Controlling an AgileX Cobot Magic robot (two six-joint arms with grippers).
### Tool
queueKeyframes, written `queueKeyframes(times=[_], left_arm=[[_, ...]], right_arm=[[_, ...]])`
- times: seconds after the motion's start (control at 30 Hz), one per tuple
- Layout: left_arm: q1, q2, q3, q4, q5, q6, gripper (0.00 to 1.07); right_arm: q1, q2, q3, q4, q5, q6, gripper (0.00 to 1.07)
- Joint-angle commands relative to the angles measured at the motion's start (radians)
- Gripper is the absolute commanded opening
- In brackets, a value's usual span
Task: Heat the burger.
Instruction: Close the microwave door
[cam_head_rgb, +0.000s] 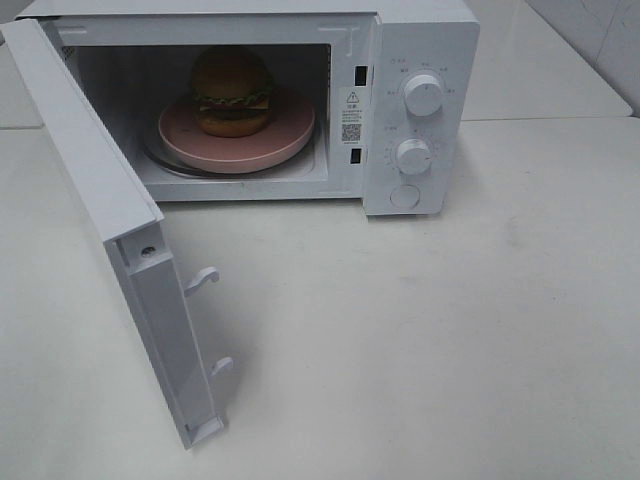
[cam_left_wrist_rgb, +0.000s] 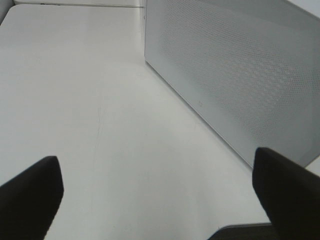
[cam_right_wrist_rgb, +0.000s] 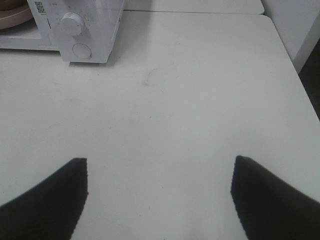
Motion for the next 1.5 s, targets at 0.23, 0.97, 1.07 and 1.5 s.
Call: queueKeyframes(times=[0.23, 0.97, 1.07, 1.5], left_arm=[[-0.003, -0.005, 0.003, 0.003, -0.007, -0.01, 0.98], [-0.003, 0.221, -0.051, 0.006, -0.15, -0.004, 0.63], [-0.003, 0.314, -0.051, 0.006, -0.204, -0.004, 0.39], [-0.003, 0.548, 0.007, -0.005, -0.589, 0.048, 0.0]], right_arm=[[-0.008, -0.027, 0.001, 0.003, -0.006, 0.009, 0.76], [-0.008, -0.027, 0.001, 0.003, -0.006, 0.009, 0.76], [-0.008, -0.027, 0.001, 0.003, -0.006, 0.009, 0.76], [-0.008, -0.027, 0.001, 0.003, -0.006, 0.009, 0.76]])
